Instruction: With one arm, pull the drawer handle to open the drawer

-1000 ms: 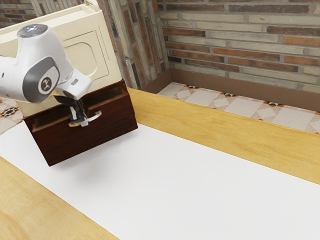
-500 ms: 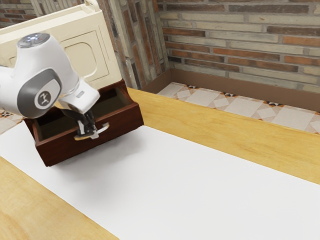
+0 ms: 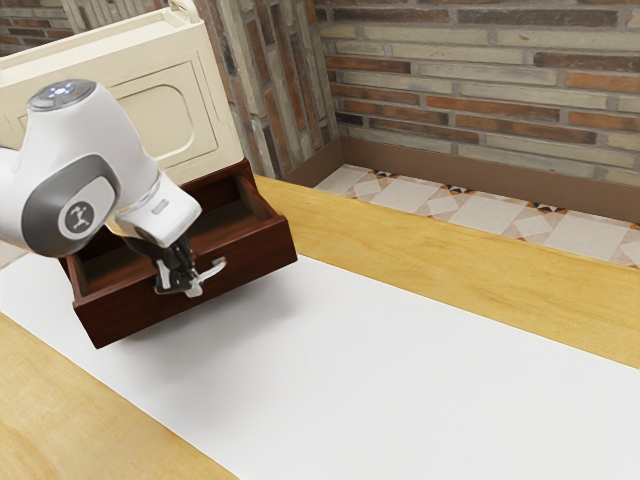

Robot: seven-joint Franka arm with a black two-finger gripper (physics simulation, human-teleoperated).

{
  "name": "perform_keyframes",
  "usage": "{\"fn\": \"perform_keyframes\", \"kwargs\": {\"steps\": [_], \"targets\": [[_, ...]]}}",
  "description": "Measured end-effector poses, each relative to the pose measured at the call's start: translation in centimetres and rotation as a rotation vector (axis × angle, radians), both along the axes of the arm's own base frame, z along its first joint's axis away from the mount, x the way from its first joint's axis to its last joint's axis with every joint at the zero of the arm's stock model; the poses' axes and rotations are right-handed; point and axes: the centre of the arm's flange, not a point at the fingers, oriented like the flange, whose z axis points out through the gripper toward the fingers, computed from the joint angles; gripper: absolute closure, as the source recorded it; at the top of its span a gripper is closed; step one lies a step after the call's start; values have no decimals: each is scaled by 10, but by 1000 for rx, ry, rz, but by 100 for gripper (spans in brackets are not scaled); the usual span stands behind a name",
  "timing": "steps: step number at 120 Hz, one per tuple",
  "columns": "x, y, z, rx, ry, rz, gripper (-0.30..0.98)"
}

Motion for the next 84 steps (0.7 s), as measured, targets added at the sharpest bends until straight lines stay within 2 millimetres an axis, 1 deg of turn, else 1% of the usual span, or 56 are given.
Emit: {"fn": "perform_keyframes", "kwargs": {"steps": [8,28,45,54,69,76,84], "targets": [[0,0,0,-2,0,2,77],[-1,-1,1,-11,2,5,67],[-5,-2,14,-18,-16,3,59],[-7,-1,37,-17,-38,6,51],[-8,0,94,-17,-49,16,40],[-2,-5,120,-13,-28,18,33],[7,-13,139,-15,21,19,24]]}}
